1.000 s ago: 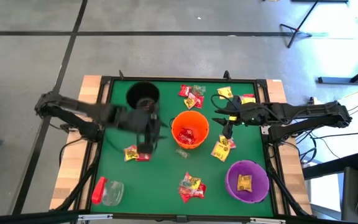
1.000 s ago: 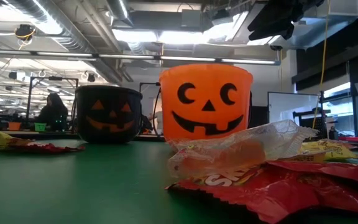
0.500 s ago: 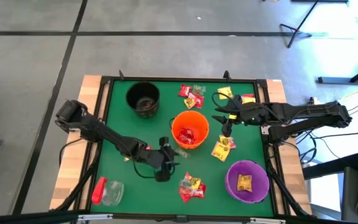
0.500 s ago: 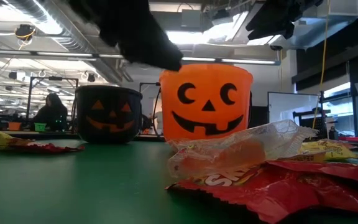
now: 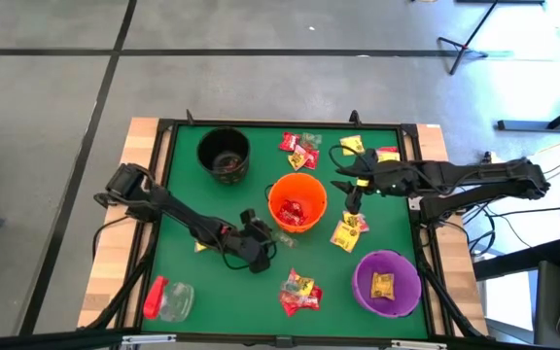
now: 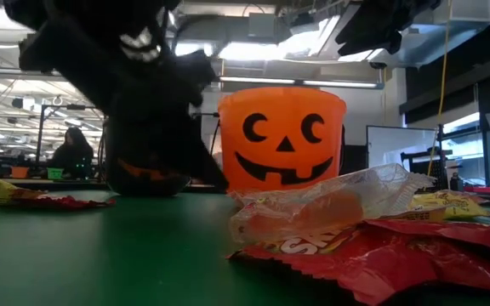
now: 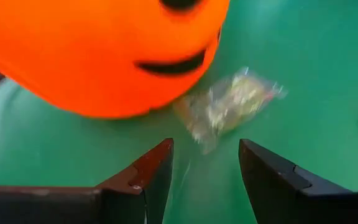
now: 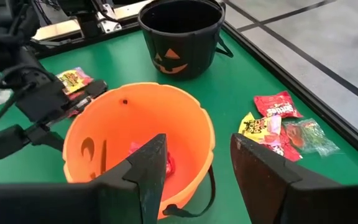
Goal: Sort candy
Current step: Put the green candy into the black bin
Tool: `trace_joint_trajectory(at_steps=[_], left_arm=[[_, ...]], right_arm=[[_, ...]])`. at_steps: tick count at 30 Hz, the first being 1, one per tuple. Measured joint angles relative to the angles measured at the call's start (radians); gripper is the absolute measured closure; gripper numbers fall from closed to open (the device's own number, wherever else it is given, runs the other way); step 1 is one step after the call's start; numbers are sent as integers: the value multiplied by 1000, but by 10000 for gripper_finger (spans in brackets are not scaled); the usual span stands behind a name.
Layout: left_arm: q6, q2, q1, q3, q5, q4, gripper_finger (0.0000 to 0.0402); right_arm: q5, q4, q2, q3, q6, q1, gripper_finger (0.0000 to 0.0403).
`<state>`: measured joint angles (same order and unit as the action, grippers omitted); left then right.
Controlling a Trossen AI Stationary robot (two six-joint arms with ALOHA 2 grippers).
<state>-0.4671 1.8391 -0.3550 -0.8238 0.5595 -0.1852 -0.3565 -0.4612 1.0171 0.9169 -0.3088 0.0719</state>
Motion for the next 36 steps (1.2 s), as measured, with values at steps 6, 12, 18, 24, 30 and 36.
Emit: trace_joint_trajectory(at_steps=[6,12,18,24,30,36], left_arm=[[12,54,9,0,0,-90,229],[87,54,14,-1,7,-107,229],[141,54,39,0,-9,-104,230],[194,54,61,0,-62,-106,230],[240,54,60,0,-101,-107,248],[243,54,61,0,-110,-106,315]], right_arm=[[0,-4,49,0,0,0,226],[8,-4,94,0,0,0,226],[8,5,100,0,0,0,226],[8,15,100,0,0,0,226],[8,17,100,0,0,0,226],[8,18,99,0,0,0,226]])
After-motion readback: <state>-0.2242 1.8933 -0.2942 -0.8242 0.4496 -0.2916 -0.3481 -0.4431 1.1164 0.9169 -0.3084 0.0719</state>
